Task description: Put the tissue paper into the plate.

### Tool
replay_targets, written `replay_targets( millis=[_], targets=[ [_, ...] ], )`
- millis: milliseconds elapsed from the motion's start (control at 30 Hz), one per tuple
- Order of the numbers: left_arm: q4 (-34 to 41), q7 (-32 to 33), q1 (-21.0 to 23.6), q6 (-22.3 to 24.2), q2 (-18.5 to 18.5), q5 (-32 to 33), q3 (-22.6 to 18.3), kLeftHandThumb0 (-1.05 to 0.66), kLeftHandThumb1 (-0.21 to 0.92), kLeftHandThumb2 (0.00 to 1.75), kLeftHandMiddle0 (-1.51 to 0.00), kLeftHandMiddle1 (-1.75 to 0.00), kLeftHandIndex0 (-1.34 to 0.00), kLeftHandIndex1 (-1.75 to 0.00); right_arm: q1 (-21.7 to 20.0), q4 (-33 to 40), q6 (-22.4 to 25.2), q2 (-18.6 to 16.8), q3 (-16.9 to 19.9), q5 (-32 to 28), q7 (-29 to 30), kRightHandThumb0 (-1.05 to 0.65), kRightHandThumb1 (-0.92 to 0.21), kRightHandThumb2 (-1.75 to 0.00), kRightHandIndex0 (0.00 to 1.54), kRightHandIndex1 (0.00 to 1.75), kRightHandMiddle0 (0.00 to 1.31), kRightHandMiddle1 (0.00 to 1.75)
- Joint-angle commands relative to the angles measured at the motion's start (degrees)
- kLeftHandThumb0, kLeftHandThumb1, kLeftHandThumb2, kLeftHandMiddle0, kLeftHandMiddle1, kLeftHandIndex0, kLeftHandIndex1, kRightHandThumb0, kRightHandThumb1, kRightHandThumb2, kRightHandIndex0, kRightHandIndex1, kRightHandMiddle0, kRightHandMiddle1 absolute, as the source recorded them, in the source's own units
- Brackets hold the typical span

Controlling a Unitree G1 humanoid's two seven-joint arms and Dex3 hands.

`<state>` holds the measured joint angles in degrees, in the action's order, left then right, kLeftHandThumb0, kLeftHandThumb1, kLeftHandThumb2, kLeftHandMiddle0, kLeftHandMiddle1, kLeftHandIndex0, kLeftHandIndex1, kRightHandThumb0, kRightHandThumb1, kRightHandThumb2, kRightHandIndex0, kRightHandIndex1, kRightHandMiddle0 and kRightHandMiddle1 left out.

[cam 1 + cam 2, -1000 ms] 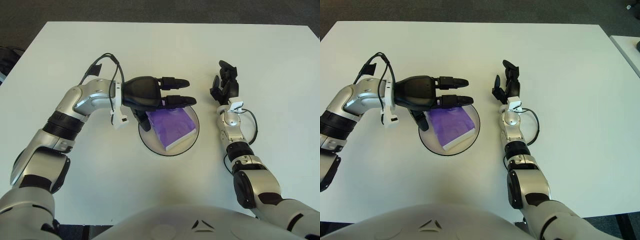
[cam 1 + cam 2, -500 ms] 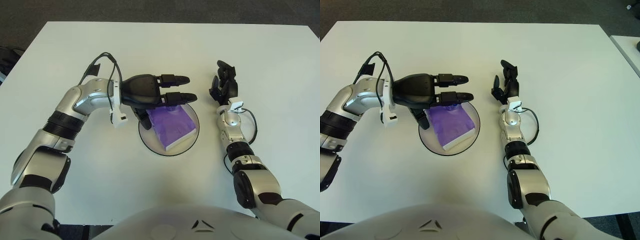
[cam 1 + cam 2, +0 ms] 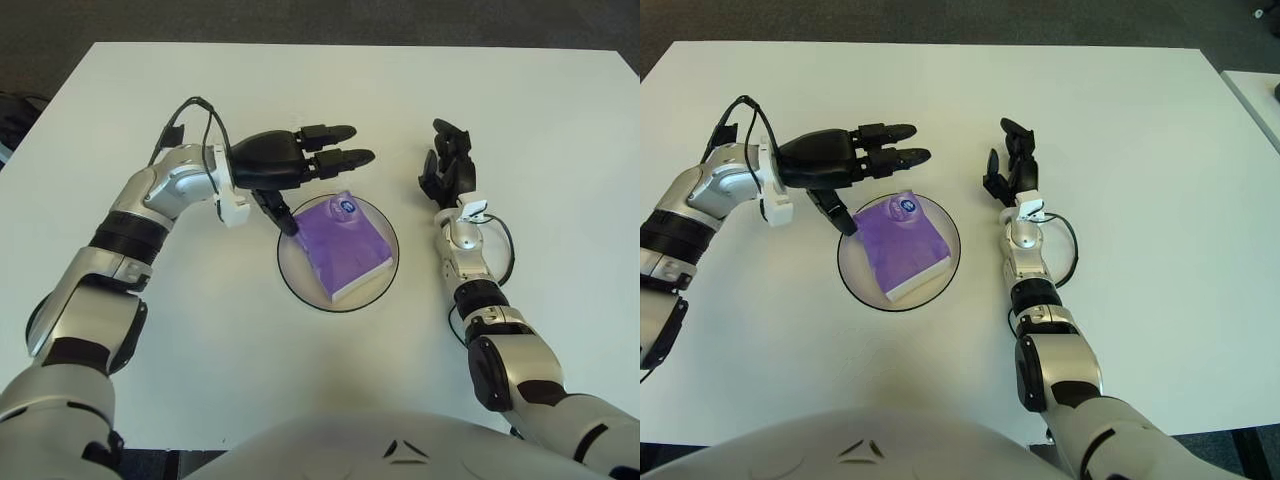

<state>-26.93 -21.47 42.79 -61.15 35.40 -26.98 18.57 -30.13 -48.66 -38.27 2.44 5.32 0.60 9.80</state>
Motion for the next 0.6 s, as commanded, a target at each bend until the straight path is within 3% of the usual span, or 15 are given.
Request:
replay_targets(
  millis=[0,133,200,267,367,500,567],
  targets=[
    [-4.39,4.13,1.91,-0.03,-0.78,-1.25,-2.13,-0.95,0.78,0.32,0.00,0.00,0.00,0.00,11.78,-6.10,-0.62,-0.93,0.21,0.94,0.83,-0.55,-0.92,-0.75,0.21,0.33,0.00,0.74],
    [-6.02,4.87,2.06,1.11,-1.54,-0.29,-2.61,-0.96,0.84,0.27,0.00,0.00,0.00,0.00,11.74,-5.98,-0.28,-0.99,0.30,0.76,0.76,-0.55,-0.92,-0.76,0.22,0.33,0.00,0.74],
    [-7.34,4.99,2.25,2.16,-1.96,0.60,-2.86,-0.86,0.80,0.28,0.00,0.00,0.00,0.00,11.73,-5.77,0.02,-1.05,0.34,0.65,0.70,-0.54,-0.92,-0.76,0.22,0.33,0.00,0.73],
    [-10.43,6.61,2.64,2.30,-2.44,0.21,-3.25,-0.75,0.65,0.53,0.00,0.00,0.00,0.00,11.61,-5.75,0.27,-1.10,0.41,0.49,0.59,-0.54,-0.92,-0.77,0.23,0.33,0.00,0.73],
    [-12.73,8.20,3.14,2.70,-2.79,-0.67,-3.52,-0.65,0.54,0.73,0.00,0.00,0.00,0.00,11.45,-5.82,0.42,-1.13,0.50,0.32,0.40,-0.54,-0.92,-0.78,0.23,0.33,0.00,0.73],
    [-14.21,10.15,4.01,2.42,-2.60,-2.21,-3.54,-0.69,0.58,0.70,0.00,0.00,0.00,0.00,11.41,-5.73,0.52,-1.19,0.59,0.28,0.27,-0.53,-0.92,-0.78,0.23,0.33,0.00,0.72],
    [-14.91,11.03,4.46,2.14,-2.37,-2.64,-3.61,-0.79,0.70,0.52,0.00,0.00,0.00,0.00,11.42,-5.66,0.57,-1.21,0.65,0.32,0.24,-0.53,-0.92,-0.78,0.23,0.33,0.00,0.72]
  ],
)
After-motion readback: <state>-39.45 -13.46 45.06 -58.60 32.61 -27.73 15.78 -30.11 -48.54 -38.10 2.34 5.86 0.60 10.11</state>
